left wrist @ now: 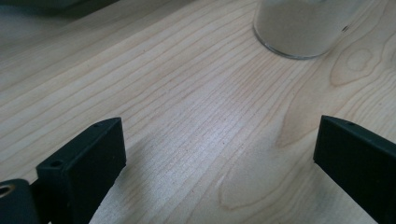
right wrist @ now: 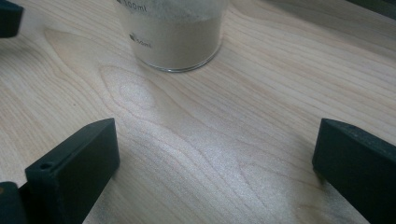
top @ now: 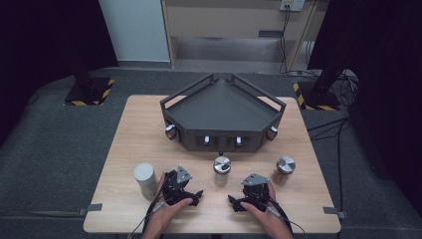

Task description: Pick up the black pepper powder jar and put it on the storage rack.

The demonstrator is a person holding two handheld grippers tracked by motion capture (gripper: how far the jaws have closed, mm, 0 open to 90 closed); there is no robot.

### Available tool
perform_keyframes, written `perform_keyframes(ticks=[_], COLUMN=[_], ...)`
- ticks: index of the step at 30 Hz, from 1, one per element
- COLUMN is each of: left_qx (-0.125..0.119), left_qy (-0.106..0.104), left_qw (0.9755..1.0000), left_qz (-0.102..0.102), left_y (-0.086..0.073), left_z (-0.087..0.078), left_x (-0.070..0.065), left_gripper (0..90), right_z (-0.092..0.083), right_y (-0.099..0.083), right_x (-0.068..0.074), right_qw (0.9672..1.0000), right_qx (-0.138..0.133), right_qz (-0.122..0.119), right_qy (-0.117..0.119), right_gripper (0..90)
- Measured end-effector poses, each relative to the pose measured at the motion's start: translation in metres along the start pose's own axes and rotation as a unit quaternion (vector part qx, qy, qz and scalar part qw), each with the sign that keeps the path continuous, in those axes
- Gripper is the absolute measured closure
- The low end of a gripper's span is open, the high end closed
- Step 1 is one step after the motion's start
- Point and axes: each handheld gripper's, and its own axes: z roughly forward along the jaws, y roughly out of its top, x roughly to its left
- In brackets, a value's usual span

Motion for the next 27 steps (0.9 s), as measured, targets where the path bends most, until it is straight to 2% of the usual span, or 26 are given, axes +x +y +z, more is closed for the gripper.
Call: perform_keyframes(ticks=[15, 19, 22, 27], left_qx=[-0.018, -0.03, -0.028, -0.038], left_qy=[0.006, -0.004, 0.002, 0.008], left_qw=[0.9995, 0.9994, 0.9993, 0.999], left_qz=[0.025, 0.013, 0.022, 0.023], left_y=[0.026, 0.029, 0.034, 0.037], left_z=[-0.043, -0.053, -0.06, -0.071], left_x=[-0.007, -0.003, -0.003, 0.0], left_gripper=[1.5, 1.7, 1.9, 1.8], right_z=[0.0, 0.0, 0.0, 0.0], right_y=[0.0, 0.0, 0.0, 0.0], right_x=[0.0, 0.0, 0.0, 0.0], right_qw=[1.0, 1.0, 1.0, 1.0], right_qx=[0.0, 0.0, 0.0, 0.0], right_qz=[0.0, 0.0, 0.0, 0.0], right_qy=[0.0, 0.0, 0.0, 0.0], right_gripper=[0.6, 0.6, 0.6, 0.7])
